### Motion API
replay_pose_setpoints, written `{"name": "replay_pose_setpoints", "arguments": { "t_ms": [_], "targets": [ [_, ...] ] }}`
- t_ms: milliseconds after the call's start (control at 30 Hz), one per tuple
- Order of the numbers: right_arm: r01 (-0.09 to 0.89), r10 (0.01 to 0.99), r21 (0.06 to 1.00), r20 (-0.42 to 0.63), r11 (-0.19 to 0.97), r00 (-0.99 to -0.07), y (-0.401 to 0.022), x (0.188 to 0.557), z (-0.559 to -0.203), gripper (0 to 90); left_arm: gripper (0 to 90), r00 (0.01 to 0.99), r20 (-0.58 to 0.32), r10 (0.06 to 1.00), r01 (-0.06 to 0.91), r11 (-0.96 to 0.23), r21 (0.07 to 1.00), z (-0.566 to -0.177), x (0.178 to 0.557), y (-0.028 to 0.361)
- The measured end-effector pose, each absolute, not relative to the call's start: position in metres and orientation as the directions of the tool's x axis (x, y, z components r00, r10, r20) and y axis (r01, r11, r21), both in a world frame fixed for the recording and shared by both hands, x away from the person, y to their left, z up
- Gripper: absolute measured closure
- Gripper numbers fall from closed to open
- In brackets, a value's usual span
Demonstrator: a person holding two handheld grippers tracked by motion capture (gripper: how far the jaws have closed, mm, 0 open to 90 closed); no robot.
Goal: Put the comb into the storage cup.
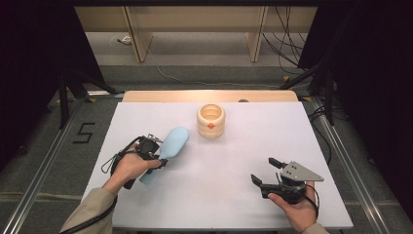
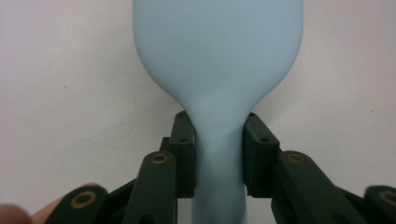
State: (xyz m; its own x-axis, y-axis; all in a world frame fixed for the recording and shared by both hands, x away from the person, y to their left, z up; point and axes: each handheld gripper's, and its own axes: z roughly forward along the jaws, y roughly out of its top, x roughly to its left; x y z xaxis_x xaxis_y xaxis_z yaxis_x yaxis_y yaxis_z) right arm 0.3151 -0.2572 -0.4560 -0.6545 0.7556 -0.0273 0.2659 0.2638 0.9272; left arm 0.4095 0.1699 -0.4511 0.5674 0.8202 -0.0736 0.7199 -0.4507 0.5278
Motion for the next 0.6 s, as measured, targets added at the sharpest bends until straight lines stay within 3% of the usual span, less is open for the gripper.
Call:
{"name": "replay_pose_setpoints", "arguments": {
  "t_ms": [600],
  "targets": [
    [0.268,0.752,0.926,-0.026,0.267,-0.659,-0.2552,0.3147,-0.4565,15.9,69.0,0.5,-0.088,0.862,0.678,-0.326,0.658,-0.4472,0.3976,0.1629]
  ]
}}
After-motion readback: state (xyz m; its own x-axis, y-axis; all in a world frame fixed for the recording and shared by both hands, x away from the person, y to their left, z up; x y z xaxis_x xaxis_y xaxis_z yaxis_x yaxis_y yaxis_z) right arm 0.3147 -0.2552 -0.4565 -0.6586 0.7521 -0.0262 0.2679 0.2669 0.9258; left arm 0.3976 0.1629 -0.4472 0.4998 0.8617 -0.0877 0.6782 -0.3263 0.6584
